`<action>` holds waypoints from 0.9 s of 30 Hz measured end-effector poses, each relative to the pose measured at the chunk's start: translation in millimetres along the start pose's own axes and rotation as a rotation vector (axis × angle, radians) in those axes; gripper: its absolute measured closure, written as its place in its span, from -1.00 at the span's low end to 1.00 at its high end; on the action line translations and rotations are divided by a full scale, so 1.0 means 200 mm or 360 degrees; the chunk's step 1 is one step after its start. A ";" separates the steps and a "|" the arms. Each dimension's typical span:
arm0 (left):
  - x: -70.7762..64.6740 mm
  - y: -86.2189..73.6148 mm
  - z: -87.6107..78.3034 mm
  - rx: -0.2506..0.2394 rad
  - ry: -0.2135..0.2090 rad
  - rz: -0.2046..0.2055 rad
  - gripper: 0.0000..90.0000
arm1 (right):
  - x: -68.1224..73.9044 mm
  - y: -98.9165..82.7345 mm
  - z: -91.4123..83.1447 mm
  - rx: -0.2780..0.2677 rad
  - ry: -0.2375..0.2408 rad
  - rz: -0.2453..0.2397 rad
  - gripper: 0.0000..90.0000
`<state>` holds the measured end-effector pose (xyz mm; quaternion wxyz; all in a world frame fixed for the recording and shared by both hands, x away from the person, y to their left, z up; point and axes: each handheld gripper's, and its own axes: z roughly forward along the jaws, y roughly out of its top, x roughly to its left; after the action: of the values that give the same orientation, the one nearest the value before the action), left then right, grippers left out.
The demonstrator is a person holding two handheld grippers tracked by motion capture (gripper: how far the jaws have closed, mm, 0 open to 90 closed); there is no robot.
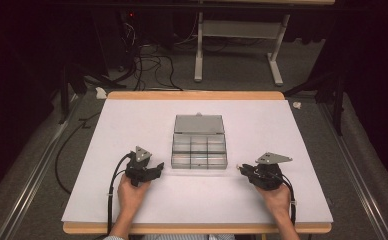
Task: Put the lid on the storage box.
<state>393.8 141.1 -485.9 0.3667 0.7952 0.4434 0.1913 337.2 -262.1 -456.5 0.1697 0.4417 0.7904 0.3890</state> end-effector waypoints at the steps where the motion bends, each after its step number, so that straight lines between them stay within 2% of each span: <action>1: 0.00 0.00 0.00 0.0000 0.0000 0.0001 -0.16 | 0.00 0.01 0.00 -0.0003 0.0002 0.0009 0.76; 27: 0.00 0.00 0.00 0.0000 0.0001 0.0001 -0.16 | 0.06 0.18 0.02 -0.0086 0.0087 -0.0040 0.76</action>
<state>393.8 141.0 -485.9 0.3664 0.7953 0.4433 0.1916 353.1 -238.6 -429.8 0.1647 0.4161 0.7895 0.4201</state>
